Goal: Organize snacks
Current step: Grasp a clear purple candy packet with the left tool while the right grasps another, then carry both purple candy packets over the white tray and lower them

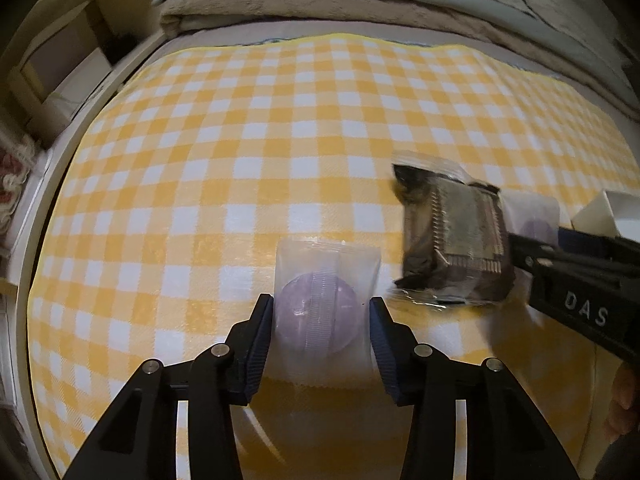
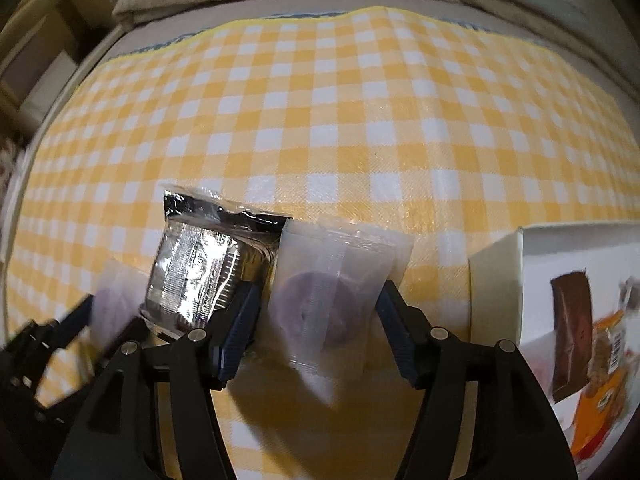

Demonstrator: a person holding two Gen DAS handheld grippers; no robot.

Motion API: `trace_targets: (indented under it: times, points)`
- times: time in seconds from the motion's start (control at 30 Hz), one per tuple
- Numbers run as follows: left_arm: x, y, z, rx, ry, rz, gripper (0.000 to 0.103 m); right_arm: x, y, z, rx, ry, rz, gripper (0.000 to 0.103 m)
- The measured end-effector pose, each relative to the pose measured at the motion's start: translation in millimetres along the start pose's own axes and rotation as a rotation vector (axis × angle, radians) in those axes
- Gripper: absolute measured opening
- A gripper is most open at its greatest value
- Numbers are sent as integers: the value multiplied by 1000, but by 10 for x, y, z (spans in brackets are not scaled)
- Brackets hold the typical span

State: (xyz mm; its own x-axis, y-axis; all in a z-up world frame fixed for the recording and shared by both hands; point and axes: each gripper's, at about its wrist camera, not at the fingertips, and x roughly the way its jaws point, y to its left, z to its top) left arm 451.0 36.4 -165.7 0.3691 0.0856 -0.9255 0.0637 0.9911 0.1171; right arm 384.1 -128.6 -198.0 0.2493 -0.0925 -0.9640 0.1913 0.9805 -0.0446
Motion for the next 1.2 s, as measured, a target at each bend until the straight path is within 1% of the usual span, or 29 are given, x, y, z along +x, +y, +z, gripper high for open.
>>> trace_targets:
  times: [0.03,0.1,0.23,0.33,0.53,0.63,0.7,0.73,0.77,0.9,0.93,1.0,1.1,1.2]
  points:
    - [-16,51,20,-16,-6,1,46,12,48,-14,-30,13,22,54]
    - [-105,163,11,-43,-25,-2,45,11,124,-59,-38,15,26,48]
    - [-282,275,55,-78,-65,-7,45,-111,121,-107,-51,8,50,45]
    - [-502,303,90,-92,-109,-10,45,-278,150,-102,-70,-24,59,45]
    - [-1042,280,110,-107,-199,-24,45,-769,237,-169,-104,-122,90,45]
    - [-1354,233,31,-112,-241,-30,45,-1027,253,-233,-125,-167,101,45]
    - [-1547,183,-83,-116,-265,-35,45,-1188,249,-233,-128,-197,108,45]
    - [-1677,175,-145,-120,-281,-38,45,-1272,197,-239,-128,-211,112,45]
    - [-1867,164,-301,-127,-297,-42,45,-1388,80,-276,-129,-227,117,45]
    - [-2256,110,-517,-155,-340,-65,45,-1719,-62,-349,-136,-291,123,45]
    - [-2367,97,-567,-158,-352,-67,45,-1804,-186,-395,-138,-301,123,45]
    - [-2543,62,-658,-159,-371,-75,45,-2001,-378,-480,-141,-329,124,45]
    - [-2843,-41,-815,-156,-397,-110,45,-2233,-591,-557,-138,-373,122,45]
    - [-3031,-170,-913,-134,-422,-126,45,-2435,-802,-651,-136,-408,115,45]
